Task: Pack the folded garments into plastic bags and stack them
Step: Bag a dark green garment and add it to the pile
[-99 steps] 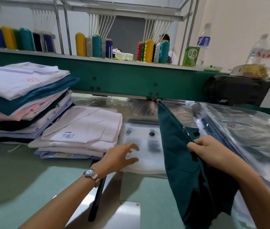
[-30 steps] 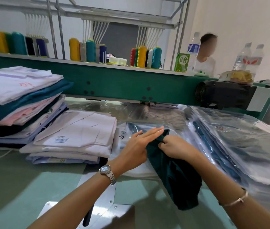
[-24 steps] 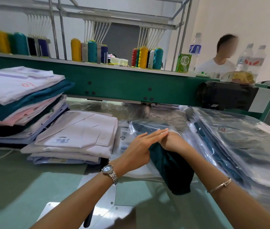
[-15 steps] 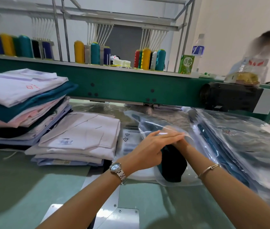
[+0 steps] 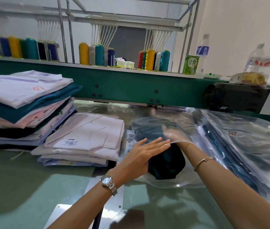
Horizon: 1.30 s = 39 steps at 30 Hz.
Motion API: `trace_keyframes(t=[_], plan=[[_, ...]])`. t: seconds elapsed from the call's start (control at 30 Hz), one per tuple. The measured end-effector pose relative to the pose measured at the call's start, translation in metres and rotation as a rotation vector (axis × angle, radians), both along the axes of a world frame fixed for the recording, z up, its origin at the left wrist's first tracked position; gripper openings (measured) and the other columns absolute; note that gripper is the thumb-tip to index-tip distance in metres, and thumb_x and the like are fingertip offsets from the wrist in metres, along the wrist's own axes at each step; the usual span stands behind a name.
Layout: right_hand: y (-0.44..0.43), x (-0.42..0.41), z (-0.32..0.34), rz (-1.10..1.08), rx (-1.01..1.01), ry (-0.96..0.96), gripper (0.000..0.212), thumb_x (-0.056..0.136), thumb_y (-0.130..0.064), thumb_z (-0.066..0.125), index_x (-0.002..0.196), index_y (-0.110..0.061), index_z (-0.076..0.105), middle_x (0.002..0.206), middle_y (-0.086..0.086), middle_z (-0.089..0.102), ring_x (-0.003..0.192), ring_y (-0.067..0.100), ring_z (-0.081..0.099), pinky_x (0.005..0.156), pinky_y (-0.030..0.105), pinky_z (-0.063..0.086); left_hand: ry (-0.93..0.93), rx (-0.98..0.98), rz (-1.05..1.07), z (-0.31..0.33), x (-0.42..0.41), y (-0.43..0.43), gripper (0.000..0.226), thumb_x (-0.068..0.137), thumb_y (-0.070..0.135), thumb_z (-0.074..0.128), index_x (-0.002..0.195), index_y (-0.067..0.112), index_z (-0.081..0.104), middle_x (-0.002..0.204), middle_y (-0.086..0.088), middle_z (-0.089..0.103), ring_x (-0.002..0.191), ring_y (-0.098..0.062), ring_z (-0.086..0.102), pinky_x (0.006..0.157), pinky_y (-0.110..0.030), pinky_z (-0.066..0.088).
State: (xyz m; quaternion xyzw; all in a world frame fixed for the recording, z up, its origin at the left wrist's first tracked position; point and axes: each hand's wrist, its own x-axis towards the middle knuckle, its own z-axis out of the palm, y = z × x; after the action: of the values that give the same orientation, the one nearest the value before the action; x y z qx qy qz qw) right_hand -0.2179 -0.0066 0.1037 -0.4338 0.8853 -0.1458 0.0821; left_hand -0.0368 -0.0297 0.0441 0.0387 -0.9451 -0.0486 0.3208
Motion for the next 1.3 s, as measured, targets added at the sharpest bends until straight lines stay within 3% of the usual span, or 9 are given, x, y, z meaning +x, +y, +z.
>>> trace_keyframes(t=[0.1, 0.2, 0.3, 0.37, 0.43, 0.5, 0.67, 1.1, 1.3], plan=[[-0.007, -0.029, -0.009, 0.095, 0.116, 0.233, 0.030, 0.103, -0.017, 0.036, 0.108, -0.005, 0.064, 0.117, 0.012, 0.063, 0.111, 0.026, 0.059, 0.092, 0.032, 0.043, -0.010, 0.017, 0.034, -0.012, 0.011, -0.005, 0.101, 0.068, -0.028, 0.037, 0.153, 0.025, 0.023, 0.160, 0.012, 0.020, 0.149, -0.008, 0.013, 0.118, -0.048, 0.025], [0.002, -0.035, -0.034, 0.063, 0.077, 0.164, 0.023, 0.101, -0.013, 0.041, 0.083, -0.012, 0.056, 0.091, 0.007, 0.058, 0.098, 0.024, 0.055, 0.076, 0.027, 0.043, -0.011, -0.039, 0.035, -0.028, 0.022, -0.009, 0.108, 0.067, -0.029, 0.042, 0.155, 0.029, 0.018, 0.162, 0.009, 0.016, 0.149, -0.013, 0.017, 0.118, -0.044, 0.028], [0.012, -0.043, -0.050, -0.029, -0.021, 0.036, 0.027, 0.098, -0.014, 0.044, 0.112, -0.003, 0.063, 0.115, 0.013, 0.061, 0.109, 0.029, 0.057, 0.071, 0.020, 0.041, -0.020, -0.092, 0.066, -0.044, 0.033, -0.011, 0.115, 0.067, -0.026, 0.047, 0.156, 0.035, 0.007, 0.163, 0.011, 0.014, 0.148, -0.013, 0.020, 0.118, -0.036, 0.029], [0.016, -0.033, -0.065, -0.051, 0.043, -0.039, 0.030, 0.101, -0.016, 0.038, 0.109, 0.001, 0.062, 0.116, 0.019, 0.060, 0.106, 0.029, 0.058, 0.098, 0.030, 0.043, -0.012, -0.085, 0.116, -0.052, 0.040, -0.012, 0.110, 0.066, -0.021, 0.049, 0.157, 0.029, 0.010, 0.161, 0.007, 0.022, 0.146, -0.015, 0.026, 0.116, -0.035, 0.033], [0.016, -0.026, -0.076, -0.029, 0.170, -0.004, 0.049, 0.104, -0.034, 0.028, 0.136, 0.000, 0.043, 0.144, 0.031, 0.033, 0.135, 0.040, 0.033, 0.118, 0.048, 0.012, -0.025, -0.136, 0.203, -0.057, 0.048, -0.013, 0.092, 0.069, -0.011, 0.055, 0.153, 0.014, 0.028, 0.155, 0.000, 0.036, 0.141, -0.018, 0.037, 0.110, -0.037, 0.040], [0.013, -0.013, -0.081, 0.152, 0.269, 0.092, 0.065, 0.101, -0.053, 0.016, 0.154, -0.015, 0.012, 0.157, 0.027, -0.007, 0.146, 0.044, -0.004, 0.116, 0.054, -0.002, -0.057, -0.193, 0.321, -0.060, 0.054, -0.013, 0.064, 0.079, 0.006, 0.052, 0.142, 0.005, 0.047, 0.144, -0.006, 0.051, 0.132, -0.021, 0.050, 0.104, -0.041, 0.046], [0.001, 0.032, -0.110, 0.495, 0.241, 0.092, 0.062, 0.092, -0.068, 0.005, 0.149, -0.044, 0.007, 0.161, 0.009, -0.011, 0.148, 0.030, -0.010, 0.116, 0.052, -0.006, -0.093, -0.251, 0.498, -0.064, 0.065, -0.013, 0.052, 0.087, 0.024, 0.036, 0.123, 0.001, 0.066, 0.122, -0.012, 0.067, 0.112, -0.021, 0.066, 0.095, -0.041, 0.053], [-0.031, 0.037, -0.125, 0.515, 0.213, 0.153, 0.060, 0.099, -0.058, 0.008, 0.154, -0.034, 0.002, 0.162, -0.005, -0.009, 0.148, 0.029, -0.009, 0.118, 0.050, -0.001, -0.154, -0.233, 0.574, -0.077, 0.074, -0.005, 0.052, 0.087, 0.025, 0.034, 0.121, 0.007, 0.069, 0.124, -0.008, 0.067, 0.114, -0.020, 0.065, 0.095, -0.045, 0.053], [-0.011, 0.057, -0.109, 0.628, 0.270, 0.186, 0.065, 0.101, -0.055, 0.014, 0.155, -0.023, -0.003, 0.162, 0.004, -0.011, 0.148, 0.029, -0.010, 0.119, 0.046, 0.001, -0.115, -0.129, 0.633, -0.067, 0.075, -0.005, 0.061, 0.100, 0.050, 0.023, 0.122, 0.015, 0.069, 0.122, -0.002, 0.069, 0.114, -0.020, 0.064, 0.099, -0.043, 0.050]])
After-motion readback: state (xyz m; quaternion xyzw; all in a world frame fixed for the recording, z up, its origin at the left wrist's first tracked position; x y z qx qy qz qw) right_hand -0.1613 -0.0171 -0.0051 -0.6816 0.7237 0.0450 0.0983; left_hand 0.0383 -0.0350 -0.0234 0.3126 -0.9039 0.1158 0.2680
